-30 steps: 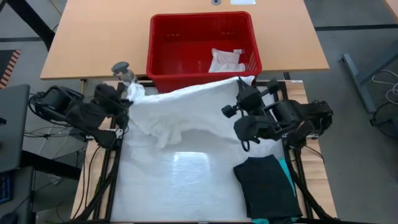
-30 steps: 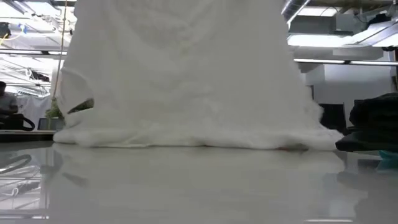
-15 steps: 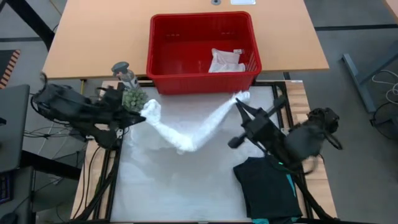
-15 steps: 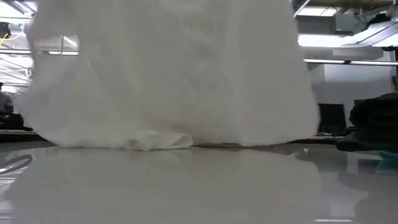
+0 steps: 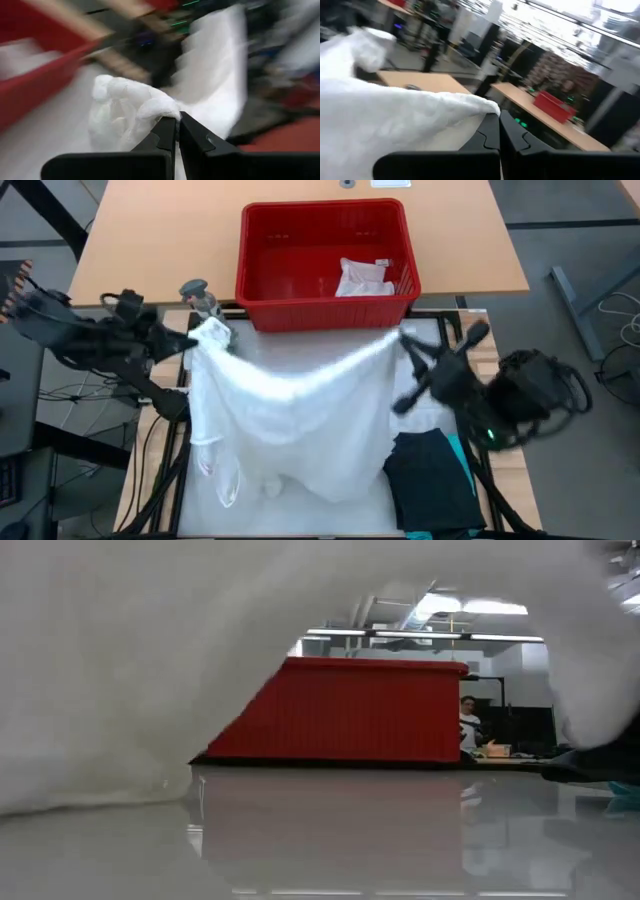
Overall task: Fold Laundry from Bin
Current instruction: Fold the white t-shirt
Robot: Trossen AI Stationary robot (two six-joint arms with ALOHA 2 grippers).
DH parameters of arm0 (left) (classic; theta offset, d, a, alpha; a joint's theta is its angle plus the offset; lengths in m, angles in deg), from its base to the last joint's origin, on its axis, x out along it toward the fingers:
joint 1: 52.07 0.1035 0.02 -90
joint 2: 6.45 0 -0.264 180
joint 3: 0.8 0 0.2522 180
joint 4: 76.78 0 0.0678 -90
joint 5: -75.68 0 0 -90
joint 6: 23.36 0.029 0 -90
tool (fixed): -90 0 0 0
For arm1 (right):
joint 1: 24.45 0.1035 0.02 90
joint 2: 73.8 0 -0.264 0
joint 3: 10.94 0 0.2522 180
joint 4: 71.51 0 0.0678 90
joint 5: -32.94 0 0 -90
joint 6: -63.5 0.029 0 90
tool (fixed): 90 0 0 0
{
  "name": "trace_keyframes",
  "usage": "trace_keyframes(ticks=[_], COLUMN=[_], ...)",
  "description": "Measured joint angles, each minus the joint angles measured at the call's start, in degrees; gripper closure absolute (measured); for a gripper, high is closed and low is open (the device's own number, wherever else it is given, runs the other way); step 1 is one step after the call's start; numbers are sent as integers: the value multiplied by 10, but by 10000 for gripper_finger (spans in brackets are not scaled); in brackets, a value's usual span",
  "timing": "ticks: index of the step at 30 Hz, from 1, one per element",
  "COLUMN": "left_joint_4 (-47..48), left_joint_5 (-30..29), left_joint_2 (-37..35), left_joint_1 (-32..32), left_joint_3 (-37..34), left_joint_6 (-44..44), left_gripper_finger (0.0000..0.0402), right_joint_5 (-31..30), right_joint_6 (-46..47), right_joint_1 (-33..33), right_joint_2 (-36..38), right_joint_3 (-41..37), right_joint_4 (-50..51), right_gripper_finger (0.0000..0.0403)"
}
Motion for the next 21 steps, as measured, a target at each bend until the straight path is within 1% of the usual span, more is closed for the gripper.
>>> trace_keyframes(ticks=[2, 3, 4, 5, 7, 8, 10, 11, 12, 13, 15, 17, 19, 21], left_joint_4=[110, 131, 117, 102, 72, 85, 130, 118, 111, 107, 107, 120, 122, 122], left_joint_5=[-40, -53, -61, -59, -44, -37, -31, -28, -21, -13, -4, -8, -12, -6], left_joint_2=[0, 0, -6, -17, -32, -36, -47, -51, -61, -71, -79, -87, -94, -94], left_joint_1=[6, 12, 18, 25, 35, 41, 56, 66, 75, 83, 94, 103, 108, 116], left_joint_3=[0, -6, -24, -46, -77, -92, -131, -158, -186, -212, -256, -299, -338, -375], left_joint_6=[-72, -104, -103, -82, -48, -48, -91, -103, -101, -97, -106, -146, -170, -173], left_gripper_finger=[401, 401, 401, 401, 401, 401, 401, 401, 401, 401, 401, 401, 401, 401], right_joint_5=[0, 0, 1, 2, 14, 38, 121, 164, 198, 216, 240, 249, 250, 273], right_joint_6=[63, 108, 167, 240, 421, 527, 739, 839, 920, 937, 852, 812, 844, 907], right_joint_1=[-33, -50, -67, -83, -116, -131, -164, -179, -192, -206, -215, -225, -241, -256], right_joint_2=[11, 16, 21, 25, 29, 31, 33, 32, 24, 20, 24, 19, 20, 18], right_joint_3=[-2, -6, -10, -13, -14, -14, -14, -14, -15, -30, -67, -83, -96, -105], right_joint_4=[79, 135, 196, 268, 431, 519, 696, 776, 823, 813, 758, 732, 786, 817], right_gripper_finger=[388, 388, 388, 388, 388, 388, 388, 388, 388, 388, 388, 388, 388, 388])
